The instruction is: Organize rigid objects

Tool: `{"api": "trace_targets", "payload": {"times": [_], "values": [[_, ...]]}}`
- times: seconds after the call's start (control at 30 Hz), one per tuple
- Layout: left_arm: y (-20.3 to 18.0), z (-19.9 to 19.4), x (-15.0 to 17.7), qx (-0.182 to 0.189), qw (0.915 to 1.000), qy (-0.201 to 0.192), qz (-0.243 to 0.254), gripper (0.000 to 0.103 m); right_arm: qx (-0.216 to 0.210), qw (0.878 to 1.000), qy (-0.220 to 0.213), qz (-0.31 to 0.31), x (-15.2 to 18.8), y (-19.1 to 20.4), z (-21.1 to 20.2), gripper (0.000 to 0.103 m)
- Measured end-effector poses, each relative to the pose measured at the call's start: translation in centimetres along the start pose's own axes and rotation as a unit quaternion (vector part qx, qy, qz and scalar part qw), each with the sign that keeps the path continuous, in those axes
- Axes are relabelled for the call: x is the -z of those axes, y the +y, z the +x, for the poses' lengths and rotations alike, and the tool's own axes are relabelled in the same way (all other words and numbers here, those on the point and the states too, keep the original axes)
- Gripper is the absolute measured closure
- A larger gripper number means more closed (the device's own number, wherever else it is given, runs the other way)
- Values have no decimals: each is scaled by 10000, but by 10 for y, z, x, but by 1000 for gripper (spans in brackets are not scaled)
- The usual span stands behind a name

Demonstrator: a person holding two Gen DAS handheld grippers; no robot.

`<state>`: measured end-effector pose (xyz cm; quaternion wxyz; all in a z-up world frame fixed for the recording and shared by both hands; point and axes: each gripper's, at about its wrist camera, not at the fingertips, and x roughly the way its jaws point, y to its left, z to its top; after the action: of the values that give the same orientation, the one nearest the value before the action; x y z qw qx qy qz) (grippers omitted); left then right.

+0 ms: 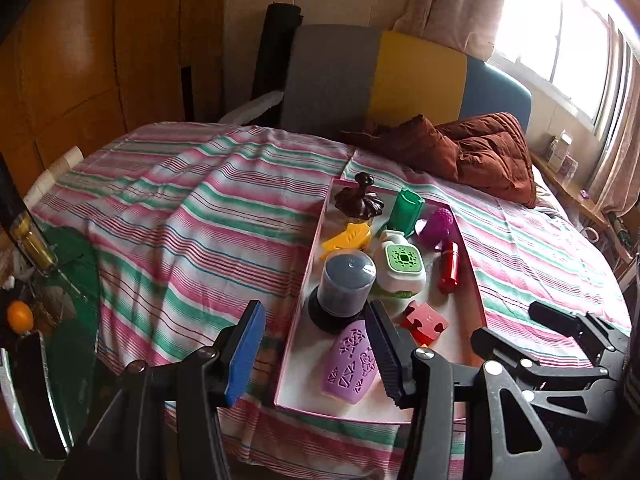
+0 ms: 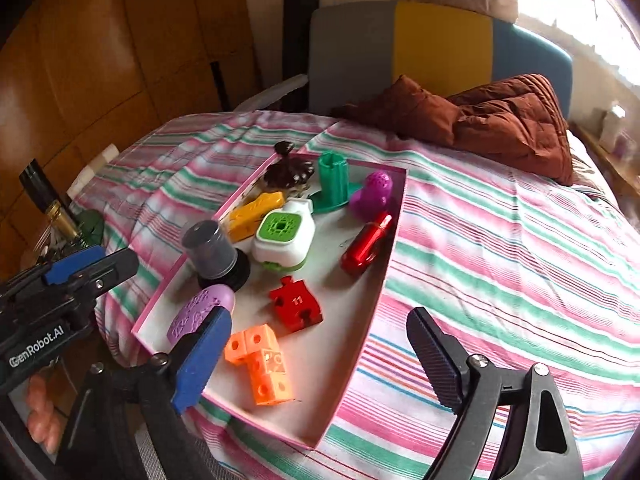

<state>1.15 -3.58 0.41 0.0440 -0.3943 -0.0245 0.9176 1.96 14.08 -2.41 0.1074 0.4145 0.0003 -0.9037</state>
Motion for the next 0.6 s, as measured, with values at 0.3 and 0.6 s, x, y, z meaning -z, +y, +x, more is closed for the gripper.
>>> {"api": "trace_targets", "payload": {"times": [0.3,0.6], "values": [[-4,-7,-11,-390,9992,-64,41,50,295,9990,-41,319,-10,-7,-2,3],[-5,-7,-17,-569,9983,124,-34,50,505,9973,-11,531,-18,-9,-2,1]]}}
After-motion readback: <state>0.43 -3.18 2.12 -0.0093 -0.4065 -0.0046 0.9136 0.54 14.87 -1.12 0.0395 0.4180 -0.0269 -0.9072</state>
